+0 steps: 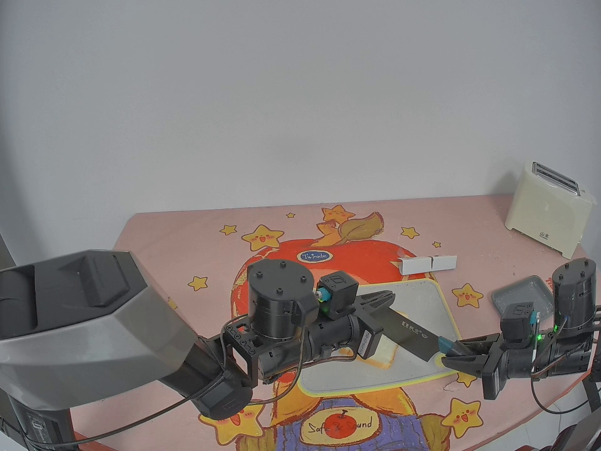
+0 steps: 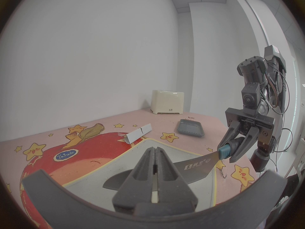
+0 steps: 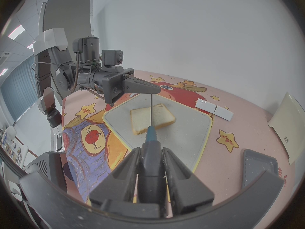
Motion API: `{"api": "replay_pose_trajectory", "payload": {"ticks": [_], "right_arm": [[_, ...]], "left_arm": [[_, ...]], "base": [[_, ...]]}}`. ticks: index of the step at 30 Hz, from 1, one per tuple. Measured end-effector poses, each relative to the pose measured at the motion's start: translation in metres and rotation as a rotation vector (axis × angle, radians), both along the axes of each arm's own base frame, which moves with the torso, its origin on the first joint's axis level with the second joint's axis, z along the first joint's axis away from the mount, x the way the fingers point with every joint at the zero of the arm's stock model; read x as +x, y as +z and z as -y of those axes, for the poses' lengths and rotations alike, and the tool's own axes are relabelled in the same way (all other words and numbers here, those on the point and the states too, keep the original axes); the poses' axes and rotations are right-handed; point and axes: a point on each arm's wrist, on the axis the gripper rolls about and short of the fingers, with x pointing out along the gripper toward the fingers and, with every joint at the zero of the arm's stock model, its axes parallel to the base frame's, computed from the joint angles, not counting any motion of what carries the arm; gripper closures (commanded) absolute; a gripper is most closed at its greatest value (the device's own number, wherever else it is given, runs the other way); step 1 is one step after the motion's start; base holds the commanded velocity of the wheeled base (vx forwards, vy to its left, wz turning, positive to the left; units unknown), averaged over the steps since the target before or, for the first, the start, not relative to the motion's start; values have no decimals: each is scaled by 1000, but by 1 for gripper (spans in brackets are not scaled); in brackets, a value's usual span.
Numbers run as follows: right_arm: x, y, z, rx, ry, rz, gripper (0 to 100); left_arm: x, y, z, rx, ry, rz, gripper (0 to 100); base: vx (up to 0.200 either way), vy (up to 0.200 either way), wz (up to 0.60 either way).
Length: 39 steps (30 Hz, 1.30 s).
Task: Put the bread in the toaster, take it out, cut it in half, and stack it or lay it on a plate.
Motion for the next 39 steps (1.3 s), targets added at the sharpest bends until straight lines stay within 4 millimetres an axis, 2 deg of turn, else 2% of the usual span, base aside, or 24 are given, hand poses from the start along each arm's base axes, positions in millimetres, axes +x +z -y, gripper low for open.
{"api": "replay_pose_trajectory", "payload": {"ticks": [19,39], "right_arm": [[-1,4,1,11,-3,12,100],[-4,-4,3,-11,-1,-15,100]], "left_arm": [[0,-7,-2,17,6,-16,100],[0,-6,-2,17,5,-13,100]], "base": [[0,0,0],[0,0,0]]}}
